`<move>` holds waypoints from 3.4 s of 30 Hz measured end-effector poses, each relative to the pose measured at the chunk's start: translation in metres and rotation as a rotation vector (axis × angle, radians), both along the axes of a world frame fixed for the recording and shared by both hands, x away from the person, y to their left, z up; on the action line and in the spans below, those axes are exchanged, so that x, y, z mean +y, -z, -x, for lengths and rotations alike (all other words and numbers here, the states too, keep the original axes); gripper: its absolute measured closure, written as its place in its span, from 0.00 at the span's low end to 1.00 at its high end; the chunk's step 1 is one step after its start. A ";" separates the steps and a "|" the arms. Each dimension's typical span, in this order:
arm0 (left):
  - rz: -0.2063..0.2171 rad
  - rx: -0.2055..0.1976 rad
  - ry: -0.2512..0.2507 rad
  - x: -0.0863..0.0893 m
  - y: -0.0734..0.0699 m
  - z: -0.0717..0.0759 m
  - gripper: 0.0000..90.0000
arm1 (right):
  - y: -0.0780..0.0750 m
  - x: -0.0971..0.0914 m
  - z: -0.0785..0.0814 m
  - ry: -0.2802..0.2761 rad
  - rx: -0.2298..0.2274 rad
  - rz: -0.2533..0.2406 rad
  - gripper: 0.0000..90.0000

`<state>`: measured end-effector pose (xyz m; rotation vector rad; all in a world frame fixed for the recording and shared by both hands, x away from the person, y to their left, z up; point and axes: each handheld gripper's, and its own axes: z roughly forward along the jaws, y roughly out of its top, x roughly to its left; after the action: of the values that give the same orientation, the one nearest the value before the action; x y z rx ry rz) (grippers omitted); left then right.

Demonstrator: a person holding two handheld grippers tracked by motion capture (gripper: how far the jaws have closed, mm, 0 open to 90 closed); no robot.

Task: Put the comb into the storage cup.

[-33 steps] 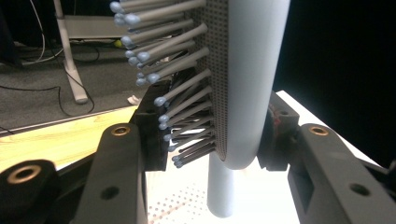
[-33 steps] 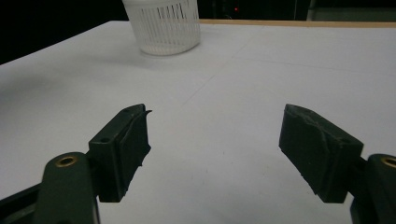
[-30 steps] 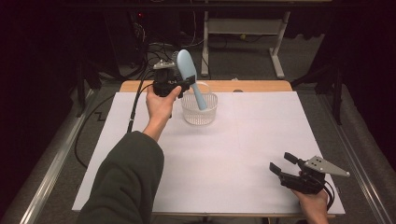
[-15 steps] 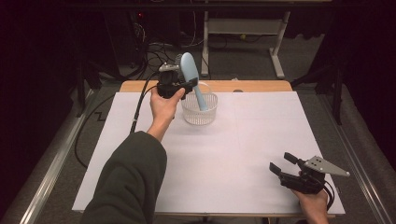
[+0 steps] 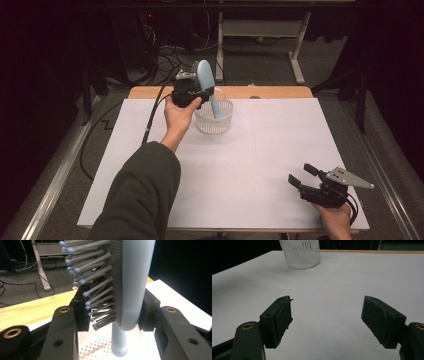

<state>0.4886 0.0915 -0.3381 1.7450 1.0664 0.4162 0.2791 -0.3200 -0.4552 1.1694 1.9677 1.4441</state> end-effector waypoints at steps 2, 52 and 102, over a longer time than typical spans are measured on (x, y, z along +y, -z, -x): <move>-0.006 -0.003 -0.004 -0.002 0.002 0.000 0.60 | 0.000 0.000 0.000 -0.001 0.002 0.001 0.28; -0.064 0.039 -0.007 -0.012 0.037 -0.004 0.58 | 0.000 0.000 0.000 -0.008 0.003 -0.003 0.28; -0.193 0.058 -0.008 0.008 0.034 -0.001 0.35 | 0.001 0.001 -0.001 -0.013 0.009 -0.003 0.28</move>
<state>0.4897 0.0998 -0.3725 1.9341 1.1049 0.4895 0.2802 -0.3192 -0.4561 1.1686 1.9831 1.4506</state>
